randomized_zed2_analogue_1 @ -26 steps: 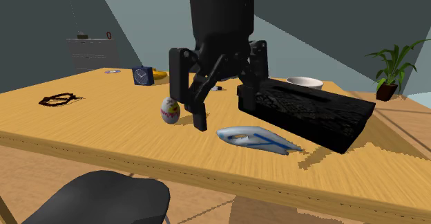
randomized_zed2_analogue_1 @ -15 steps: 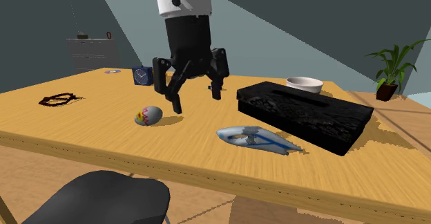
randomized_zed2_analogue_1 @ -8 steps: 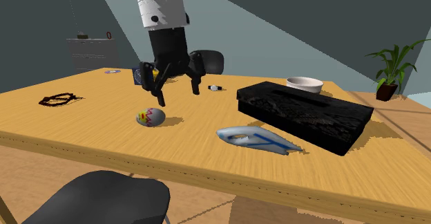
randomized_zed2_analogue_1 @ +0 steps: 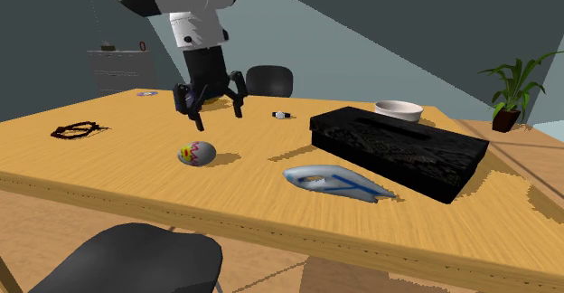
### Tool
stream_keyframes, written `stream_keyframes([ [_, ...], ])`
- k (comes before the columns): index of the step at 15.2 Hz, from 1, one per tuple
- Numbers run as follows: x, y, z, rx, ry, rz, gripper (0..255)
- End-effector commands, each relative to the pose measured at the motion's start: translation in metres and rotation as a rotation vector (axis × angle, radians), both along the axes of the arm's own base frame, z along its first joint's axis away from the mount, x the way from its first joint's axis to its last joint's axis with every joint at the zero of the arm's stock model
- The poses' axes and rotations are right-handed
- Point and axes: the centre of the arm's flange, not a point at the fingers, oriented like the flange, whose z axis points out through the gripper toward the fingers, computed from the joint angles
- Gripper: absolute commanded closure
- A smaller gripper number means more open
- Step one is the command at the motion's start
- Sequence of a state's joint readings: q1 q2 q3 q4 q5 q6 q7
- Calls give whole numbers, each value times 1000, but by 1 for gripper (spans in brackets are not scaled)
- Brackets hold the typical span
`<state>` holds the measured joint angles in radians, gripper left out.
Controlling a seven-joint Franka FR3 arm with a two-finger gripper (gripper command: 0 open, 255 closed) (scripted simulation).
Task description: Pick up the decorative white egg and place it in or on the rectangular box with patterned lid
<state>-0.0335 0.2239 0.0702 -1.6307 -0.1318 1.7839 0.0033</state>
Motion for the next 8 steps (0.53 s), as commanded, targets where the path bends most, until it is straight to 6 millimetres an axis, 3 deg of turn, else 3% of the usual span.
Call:
stream_keyframes([
  [1, 26, -5, -5, -8, -1, -1, 0],
  [3, 49, -6, -9, -15, -2, -1, 0],
  [8, 48, -9, -35, -15, -2, -1, 0],
])
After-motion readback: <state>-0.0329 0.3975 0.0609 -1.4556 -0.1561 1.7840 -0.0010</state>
